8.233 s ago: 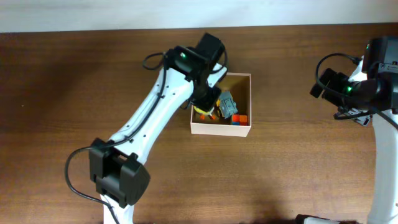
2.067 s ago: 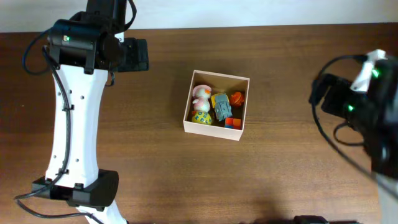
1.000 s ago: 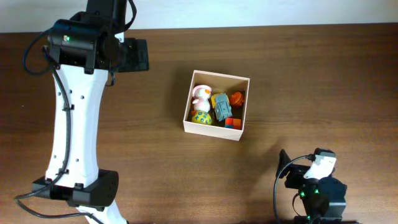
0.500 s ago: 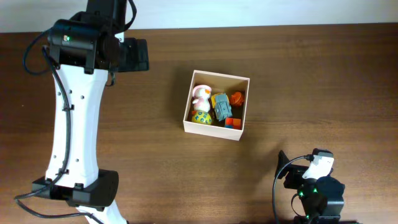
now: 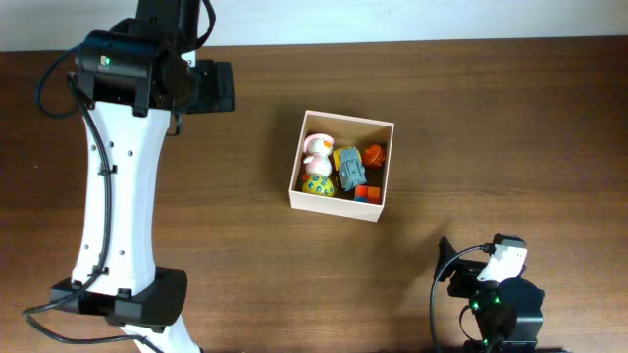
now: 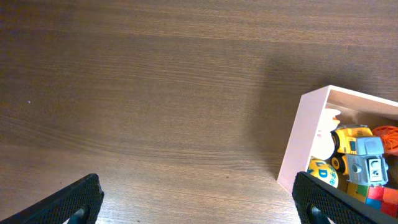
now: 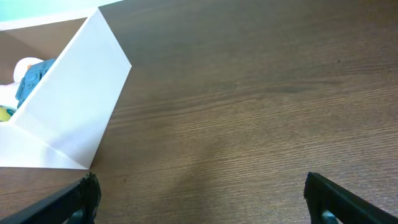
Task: Pack container
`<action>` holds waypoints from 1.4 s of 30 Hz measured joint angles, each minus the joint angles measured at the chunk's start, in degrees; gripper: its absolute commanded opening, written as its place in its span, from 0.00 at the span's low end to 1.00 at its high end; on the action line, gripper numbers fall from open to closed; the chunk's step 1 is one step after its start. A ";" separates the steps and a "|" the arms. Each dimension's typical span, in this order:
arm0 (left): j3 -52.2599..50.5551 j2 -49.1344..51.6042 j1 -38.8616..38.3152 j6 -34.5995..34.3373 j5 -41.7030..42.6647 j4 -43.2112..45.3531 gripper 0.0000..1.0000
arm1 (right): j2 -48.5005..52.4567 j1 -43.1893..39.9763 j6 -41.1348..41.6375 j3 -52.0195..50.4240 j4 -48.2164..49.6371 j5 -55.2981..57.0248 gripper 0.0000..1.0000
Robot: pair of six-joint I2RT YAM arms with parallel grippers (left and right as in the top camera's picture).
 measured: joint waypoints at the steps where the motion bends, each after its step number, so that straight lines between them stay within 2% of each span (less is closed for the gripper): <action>1: 0.00 0.00 0.00 -0.02 0.00 0.00 0.99 | 0.00 0.00 0.02 0.00 0.00 0.00 0.99; 19: 0.00 0.00 0.00 0.00 0.00 -0.17 0.99 | 0.00 0.00 0.00 0.00 0.00 0.00 0.98; 21: -0.13 -0.02 0.00 -0.02 0.00 1.25 0.99 | -0.02 0.00 0.02 0.00 0.00 0.00 0.99; 24: -2.47 -1.18 -0.02 -0.02 0.00 8.02 0.99 | -0.02 0.00 0.00 0.00 0.00 0.00 0.99; 29: -17.07 -10.62 -0.24 0.07 0.00 20.92 0.99 | -0.07 0.00 0.00 0.00 0.02 0.00 0.99; 36: -50.73 -35.41 -0.09 1.84 0.00 42.91 0.99 | -0.22 0.00 0.00 0.00 0.04 0.00 0.99; 42: -77.00 -54.27 1.84 2.95 -0.04 47.71 0.99 | -0.37 0.00 0.00 0.00 0.04 -0.04 0.99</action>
